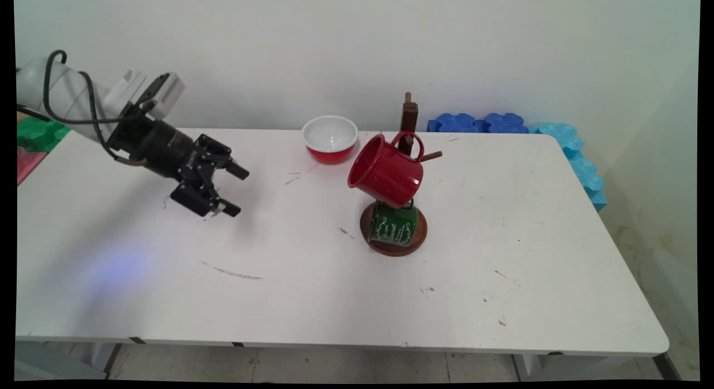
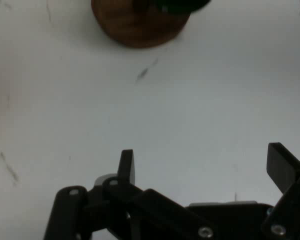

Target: Pick up the red mug from the rack

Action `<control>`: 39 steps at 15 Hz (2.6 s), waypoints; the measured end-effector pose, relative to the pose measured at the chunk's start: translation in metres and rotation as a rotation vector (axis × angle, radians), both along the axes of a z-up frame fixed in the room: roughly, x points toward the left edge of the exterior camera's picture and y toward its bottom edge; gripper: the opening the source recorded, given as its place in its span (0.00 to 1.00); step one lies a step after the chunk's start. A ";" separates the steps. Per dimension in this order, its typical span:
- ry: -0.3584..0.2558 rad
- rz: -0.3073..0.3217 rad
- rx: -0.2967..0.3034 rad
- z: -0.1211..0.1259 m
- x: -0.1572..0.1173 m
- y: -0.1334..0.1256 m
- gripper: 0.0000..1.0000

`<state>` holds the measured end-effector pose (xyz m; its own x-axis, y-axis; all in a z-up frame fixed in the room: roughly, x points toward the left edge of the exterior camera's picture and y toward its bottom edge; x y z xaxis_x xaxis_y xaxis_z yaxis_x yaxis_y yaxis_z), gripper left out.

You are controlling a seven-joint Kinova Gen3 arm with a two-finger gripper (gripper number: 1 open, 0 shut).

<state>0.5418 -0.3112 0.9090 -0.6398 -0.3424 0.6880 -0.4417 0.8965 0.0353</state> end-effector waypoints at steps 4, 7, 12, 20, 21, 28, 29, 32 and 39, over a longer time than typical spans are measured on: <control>0.074 0.005 -0.013 0.016 -0.015 -0.005 1.00; 0.124 0.002 -0.024 0.026 -0.027 -0.011 1.00; 0.192 -0.006 -0.046 0.039 -0.046 -0.021 1.00; 0.245 -0.025 -0.072 0.050 -0.072 -0.032 1.00; 0.249 -0.030 -0.077 0.051 -0.076 -0.033 1.00; 0.255 -0.072 -0.098 0.053 -0.107 -0.040 1.00; 0.252 -0.077 -0.099 0.053 -0.111 -0.041 1.00; 0.240 -0.091 -0.104 0.049 -0.122 -0.045 1.00; 0.209 -0.116 -0.113 0.035 -0.145 -0.055 1.00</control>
